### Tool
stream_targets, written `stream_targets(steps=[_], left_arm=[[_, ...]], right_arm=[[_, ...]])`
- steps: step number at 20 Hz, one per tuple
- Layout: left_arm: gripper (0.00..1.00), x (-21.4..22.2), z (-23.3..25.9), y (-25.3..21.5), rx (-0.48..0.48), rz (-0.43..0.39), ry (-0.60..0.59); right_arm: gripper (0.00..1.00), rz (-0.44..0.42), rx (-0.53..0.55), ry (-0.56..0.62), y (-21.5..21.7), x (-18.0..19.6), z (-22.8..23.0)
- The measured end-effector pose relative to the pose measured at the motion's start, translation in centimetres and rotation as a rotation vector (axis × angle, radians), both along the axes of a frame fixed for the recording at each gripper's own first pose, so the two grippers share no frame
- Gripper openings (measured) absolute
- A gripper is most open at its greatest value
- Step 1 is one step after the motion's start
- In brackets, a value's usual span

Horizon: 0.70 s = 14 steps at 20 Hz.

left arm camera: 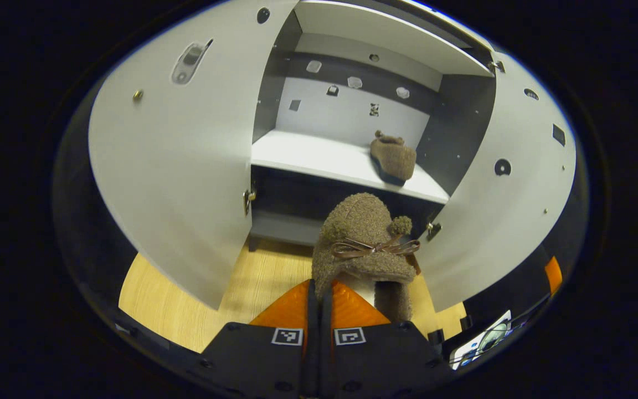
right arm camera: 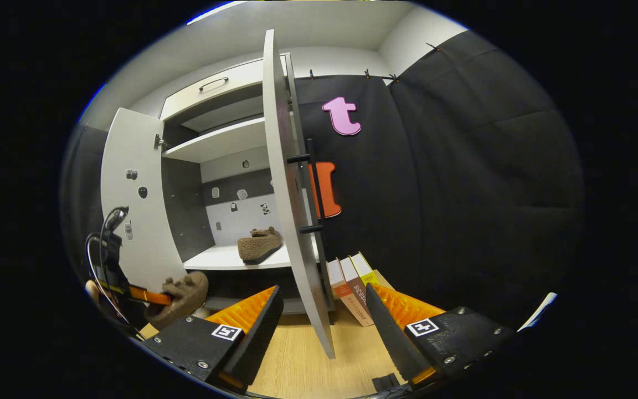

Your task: Grab one shoe with the right hand and put it into the shoe cabinet, grab the other shoe with the left hand and put it into the shoe cabinet; then close the right door with the right hand and the left door with the left hand.

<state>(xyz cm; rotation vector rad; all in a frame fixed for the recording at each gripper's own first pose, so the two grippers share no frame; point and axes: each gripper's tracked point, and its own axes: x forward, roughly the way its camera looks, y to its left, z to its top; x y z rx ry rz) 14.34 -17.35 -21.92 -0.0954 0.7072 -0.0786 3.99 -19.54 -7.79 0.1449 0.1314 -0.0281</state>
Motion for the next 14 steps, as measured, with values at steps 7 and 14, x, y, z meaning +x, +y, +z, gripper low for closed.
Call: stream_targets(steps=[7,14], left_arm=[[0.07,14.1,7.7,-1.8,-0.014,0.000,-0.141],[0.07,24.9,7.7,-1.3,-0.031,0.004,-0.156]], right_arm=[[0.93,-0.084,-0.032,0.020,-1.9,0.0,-0.8],[0.93,-0.198,-0.039,0.030,-4.1,1.1,-1.3]])
